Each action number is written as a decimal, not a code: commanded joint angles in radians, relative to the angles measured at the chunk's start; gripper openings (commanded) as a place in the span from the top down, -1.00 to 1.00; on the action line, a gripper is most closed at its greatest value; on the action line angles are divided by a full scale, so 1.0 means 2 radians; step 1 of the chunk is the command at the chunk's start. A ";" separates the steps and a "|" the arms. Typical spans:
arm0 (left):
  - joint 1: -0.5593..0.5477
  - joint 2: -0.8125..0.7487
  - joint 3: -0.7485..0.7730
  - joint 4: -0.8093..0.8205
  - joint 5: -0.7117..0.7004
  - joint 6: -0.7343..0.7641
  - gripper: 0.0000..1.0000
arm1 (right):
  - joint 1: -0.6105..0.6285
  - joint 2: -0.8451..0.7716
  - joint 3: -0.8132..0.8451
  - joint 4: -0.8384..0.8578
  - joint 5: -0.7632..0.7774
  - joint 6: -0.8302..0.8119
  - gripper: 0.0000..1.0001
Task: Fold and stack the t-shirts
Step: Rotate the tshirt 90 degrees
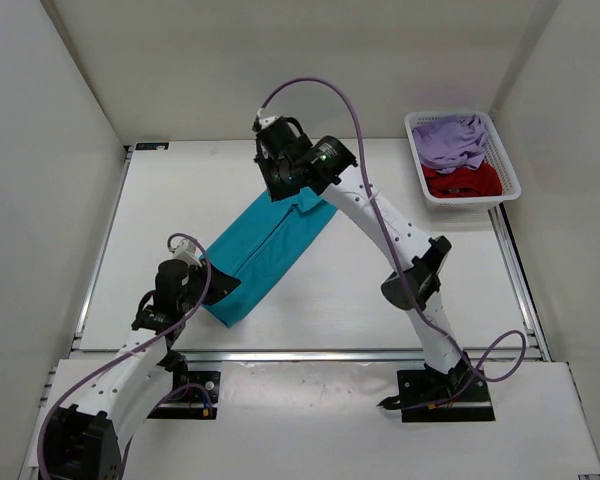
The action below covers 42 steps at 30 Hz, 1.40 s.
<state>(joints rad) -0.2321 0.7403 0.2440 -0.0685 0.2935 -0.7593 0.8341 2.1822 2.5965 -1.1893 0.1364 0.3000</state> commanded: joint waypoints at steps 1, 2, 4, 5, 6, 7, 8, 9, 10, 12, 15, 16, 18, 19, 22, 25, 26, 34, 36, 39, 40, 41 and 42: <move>0.003 -0.007 0.001 0.000 0.025 0.008 0.60 | 0.012 -0.095 -0.087 0.011 0.113 0.015 0.72; 0.000 -0.001 0.006 0.001 0.027 0.007 0.58 | 0.024 -0.111 -0.182 0.032 0.135 0.026 0.71; -0.006 -0.003 0.006 0.003 0.030 0.005 0.58 | 0.025 -0.215 -0.366 0.183 0.118 0.040 0.67; -0.003 -0.007 0.006 0.000 0.029 0.005 0.57 | 0.011 -0.253 -0.490 0.231 0.095 0.054 0.63; 0.000 -0.013 0.002 0.003 0.032 0.005 0.58 | 0.000 -0.323 -0.620 0.343 0.039 0.062 0.50; 0.006 -0.014 -0.001 0.003 0.032 0.003 0.58 | -0.029 -0.385 -0.688 0.464 -0.021 0.084 0.35; 0.005 -0.016 -0.003 0.004 0.030 0.004 0.57 | -0.056 -0.423 -0.796 0.523 -0.053 0.120 0.33; 0.003 -0.013 -0.002 0.006 0.032 0.003 0.57 | -0.079 -0.428 -0.867 0.614 -0.121 0.166 0.30; 0.000 -0.013 -0.002 0.007 0.035 0.005 0.58 | -0.081 -0.423 -0.887 0.662 -0.146 0.183 0.29; -0.004 -0.010 0.000 0.006 0.027 0.005 0.57 | -0.058 -0.368 -0.892 0.675 -0.150 0.203 0.30; -0.004 -0.016 -0.001 0.004 0.023 0.003 0.57 | -0.022 -0.299 -0.864 0.695 -0.153 0.219 0.31; -0.004 -0.014 -0.001 0.005 0.022 -0.001 0.56 | -0.019 -0.287 -0.865 0.717 -0.154 0.231 0.27; -0.001 -0.020 0.001 0.000 0.022 0.002 0.55 | -0.007 -0.241 -0.865 0.747 -0.169 0.264 0.28; 0.004 -0.020 0.004 -0.005 0.021 0.003 0.56 | -0.001 -0.231 -0.861 0.757 -0.166 0.273 0.28; 0.008 -0.020 0.008 -0.006 0.023 0.008 0.57 | 0.019 -0.185 -0.845 0.755 -0.154 0.288 0.28; 0.009 -0.016 0.007 -0.006 0.023 0.006 0.56 | 0.021 -0.163 -0.847 0.761 -0.155 0.304 0.29; 0.007 -0.015 0.008 -0.003 0.022 0.008 0.55 | 0.019 -0.157 -0.841 0.764 -0.156 0.306 0.29; 0.011 -0.009 0.013 -0.009 0.017 0.014 0.55 | -0.012 -0.153 -0.865 0.776 -0.189 0.323 0.99; 0.003 -0.002 0.012 -0.008 0.010 0.015 0.55 | -0.048 -0.200 -0.913 0.779 -0.191 0.311 1.00; -0.035 0.013 0.011 0.000 -0.009 0.016 0.55 | -0.115 -0.273 -0.988 0.777 -0.228 0.286 0.99; -0.043 0.023 0.012 0.002 -0.013 0.015 0.55 | -0.129 -0.286 -1.013 0.772 -0.239 0.273 1.00; -0.056 0.029 0.013 0.007 -0.019 0.014 0.55 | -0.158 -0.315 -1.025 0.762 -0.253 0.269 0.99; -0.066 0.034 0.013 0.003 -0.027 0.017 0.49 | -0.184 -0.342 -1.049 0.755 -0.259 0.254 0.97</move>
<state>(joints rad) -0.3153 0.7853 0.2440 -0.0742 0.2867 -0.7410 0.5640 1.6222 0.5770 0.3370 -0.3233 0.8852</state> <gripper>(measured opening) 0.242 0.012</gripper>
